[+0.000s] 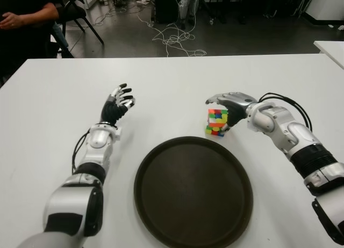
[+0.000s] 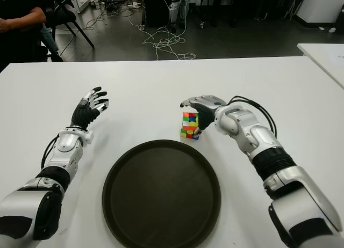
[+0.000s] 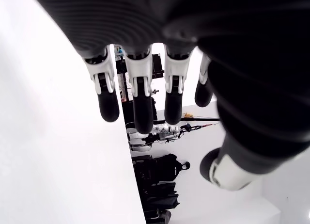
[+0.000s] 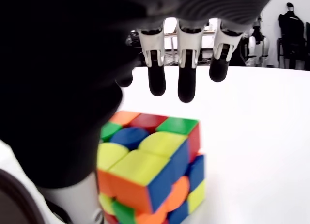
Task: Pick up the Rubik's Cube and put it in the plate
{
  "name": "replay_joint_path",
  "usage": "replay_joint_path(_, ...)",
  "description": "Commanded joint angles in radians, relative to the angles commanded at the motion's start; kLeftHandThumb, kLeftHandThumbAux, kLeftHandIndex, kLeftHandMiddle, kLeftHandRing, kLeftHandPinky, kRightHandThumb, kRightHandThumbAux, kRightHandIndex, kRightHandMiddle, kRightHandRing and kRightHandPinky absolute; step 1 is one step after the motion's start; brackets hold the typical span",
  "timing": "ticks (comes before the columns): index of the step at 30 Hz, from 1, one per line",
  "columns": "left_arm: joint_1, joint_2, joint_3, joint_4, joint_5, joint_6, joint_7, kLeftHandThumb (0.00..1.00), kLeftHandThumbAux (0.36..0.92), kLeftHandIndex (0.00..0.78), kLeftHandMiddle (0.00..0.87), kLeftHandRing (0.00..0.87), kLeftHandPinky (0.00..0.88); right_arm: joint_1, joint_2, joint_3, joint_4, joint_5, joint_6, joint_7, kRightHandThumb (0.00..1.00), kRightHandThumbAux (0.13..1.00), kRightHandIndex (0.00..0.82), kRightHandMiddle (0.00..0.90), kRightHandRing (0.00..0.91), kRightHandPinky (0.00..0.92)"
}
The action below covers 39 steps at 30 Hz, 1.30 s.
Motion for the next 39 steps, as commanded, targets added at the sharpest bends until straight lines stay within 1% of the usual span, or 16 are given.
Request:
replay_joint_path(9,0.003,0.001,-0.001,-0.002,0.001,-0.003,0.001,0.208,0.725,0.112,0.194,0.197,0.194,0.005,0.008,0.013,-0.016,-0.003,0.019,0.021,0.000,0.863,0.194,0.195,0.184,0.142)
replay_joint_path(17,0.004,0.001,0.003,-0.002,-0.004,-0.003,-0.006,0.200,0.722,0.105,0.184,0.191,0.186,0.011,0.016,0.019,-0.012,-0.009,0.019,0.000,0.000,0.874,0.242,0.239,0.227,0.190)
replay_joint_path(18,0.004,0.001,0.003,-0.002,-0.004,-0.002,-0.006,0.200,0.721,0.105,0.183,0.190,0.185,0.012,0.016,0.019,-0.011,-0.008,0.018,-0.003,0.000,0.879,0.260,0.263,0.254,0.221)
replay_joint_path(21,0.004,0.001,0.004,-0.003,-0.004,-0.002,-0.006,0.199,0.721,0.104,0.183,0.189,0.184,0.013,0.019,0.018,-0.007,-0.007,0.018,-0.010,0.000,0.884,0.279,0.288,0.283,0.256)
replay_joint_path(23,0.004,0.001,0.004,-0.003,-0.005,-0.001,-0.005,0.207,0.723,0.107,0.184,0.190,0.196,0.014,0.022,0.018,-0.002,-0.007,0.017,-0.015,0.000,0.884,0.261,0.288,0.278,0.233)
replay_joint_path(27,0.005,0.001,0.002,-0.004,-0.002,-0.002,-0.002,0.208,0.718,0.109,0.182,0.189,0.195,0.014,0.023,0.020,-0.005,-0.008,0.024,-0.010,0.000,0.885,0.254,0.287,0.273,0.223)
replay_joint_path(29,0.005,0.001,0.001,-0.004,0.000,-0.003,0.000,0.196,0.718,0.108,0.183,0.187,0.185,0.015,0.024,0.021,-0.004,-0.009,0.029,-0.010,0.000,0.888,0.274,0.309,0.301,0.262)
replay_joint_path(33,0.006,0.000,0.000,-0.006,0.000,-0.004,0.000,0.186,0.721,0.109,0.185,0.187,0.187,0.014,0.027,0.023,0.004,-0.010,0.038,-0.010,0.000,0.891,0.291,0.333,0.330,0.290)
replay_joint_path(34,0.006,0.000,0.001,-0.006,-0.001,-0.004,0.000,0.188,0.724,0.110,0.186,0.189,0.190,0.011,0.030,0.024,0.013,-0.010,0.040,-0.011,0.000,0.891,0.297,0.346,0.343,0.302)
replay_joint_path(36,0.006,-0.001,0.001,-0.007,-0.001,-0.005,0.000,0.193,0.730,0.110,0.184,0.187,0.192,0.008,0.033,0.025,0.023,-0.011,0.042,-0.014,0.000,0.896,0.320,0.390,0.385,0.356)
replay_joint_path(39,0.006,0.000,-0.001,-0.007,0.002,-0.004,0.003,0.195,0.733,0.109,0.183,0.187,0.192,0.003,0.042,0.027,0.057,-0.012,0.040,-0.031,0.000,0.899,0.332,0.412,0.407,0.378)
